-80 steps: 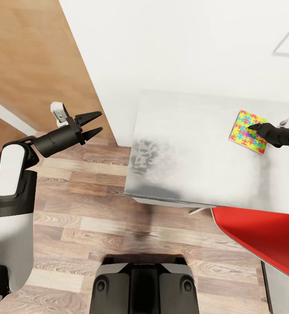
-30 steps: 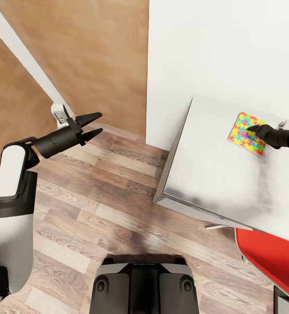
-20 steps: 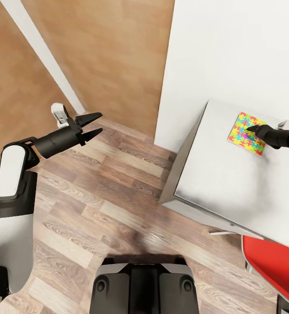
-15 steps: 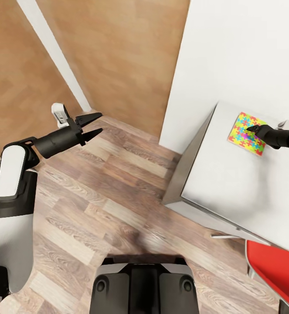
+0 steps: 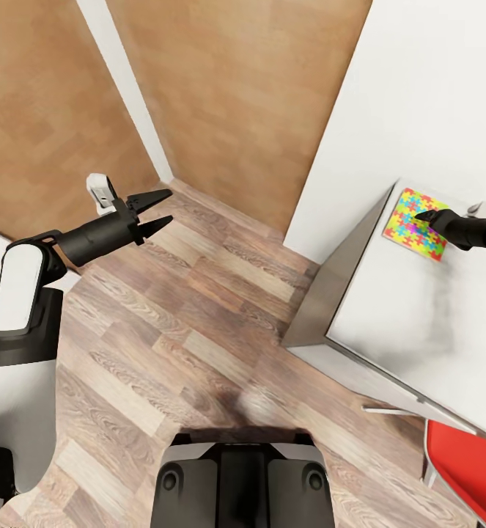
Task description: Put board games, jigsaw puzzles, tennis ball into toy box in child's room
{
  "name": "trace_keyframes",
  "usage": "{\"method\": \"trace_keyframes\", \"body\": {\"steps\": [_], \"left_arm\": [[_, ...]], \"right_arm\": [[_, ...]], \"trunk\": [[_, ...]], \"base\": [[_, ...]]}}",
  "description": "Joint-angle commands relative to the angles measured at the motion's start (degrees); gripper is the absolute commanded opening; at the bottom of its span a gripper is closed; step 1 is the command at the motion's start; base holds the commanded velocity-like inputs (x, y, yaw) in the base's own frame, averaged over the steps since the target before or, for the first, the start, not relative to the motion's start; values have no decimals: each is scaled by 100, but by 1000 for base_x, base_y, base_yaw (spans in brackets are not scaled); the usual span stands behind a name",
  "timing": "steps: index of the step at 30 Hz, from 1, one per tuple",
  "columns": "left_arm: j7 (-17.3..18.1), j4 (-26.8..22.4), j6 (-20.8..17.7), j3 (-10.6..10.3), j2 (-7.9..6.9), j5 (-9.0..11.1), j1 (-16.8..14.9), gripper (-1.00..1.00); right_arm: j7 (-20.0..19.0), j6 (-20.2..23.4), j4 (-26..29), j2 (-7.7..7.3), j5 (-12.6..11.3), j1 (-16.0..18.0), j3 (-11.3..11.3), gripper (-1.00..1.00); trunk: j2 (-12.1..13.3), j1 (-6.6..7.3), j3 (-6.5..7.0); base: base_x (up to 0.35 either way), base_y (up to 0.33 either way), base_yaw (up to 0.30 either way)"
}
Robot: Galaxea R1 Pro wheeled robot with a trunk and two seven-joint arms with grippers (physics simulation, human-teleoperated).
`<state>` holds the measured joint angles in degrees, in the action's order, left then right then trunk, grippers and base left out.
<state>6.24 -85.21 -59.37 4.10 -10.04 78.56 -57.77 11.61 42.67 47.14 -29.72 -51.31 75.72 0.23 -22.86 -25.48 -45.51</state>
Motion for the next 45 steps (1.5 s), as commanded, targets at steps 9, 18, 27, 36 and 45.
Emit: {"method": "trace_keyframes", "body": {"steps": [9, 18, 27, 36, 45], "left_arm": [[67, 4, -22, 9, 2, -60, -6, 100], [69, 4, -22, 10, 2, -60, -6, 100], [70, 4, -22, 11, 2, -60, -6, 100], [70, 4, -22, 11, -4, -60, -6, 100], [70, 4, -22, 11, -6, -60, -6, 100]], "right_arm": [[43, 12, 16, 9, -160, -5, 20, 100], [42, 13, 20, 11, -162, -5, 18, 100], [43, 13, 22, 17, -162, -5, 18, 100], [41, 13, 23, 12, -166, -5, 14, 100], [39, 13, 23, 10, -168, -5, 12, 100]], "trunk": [[-6, -31, -7], [-6, -31, -7], [-6, -31, -7], [-6, -31, -7], [-6, -31, -7]], "base": [[0, 0, 24], [0, 0, 40], [0, 0, 26], [0, 0, 7], [0, 0, 119]]}}
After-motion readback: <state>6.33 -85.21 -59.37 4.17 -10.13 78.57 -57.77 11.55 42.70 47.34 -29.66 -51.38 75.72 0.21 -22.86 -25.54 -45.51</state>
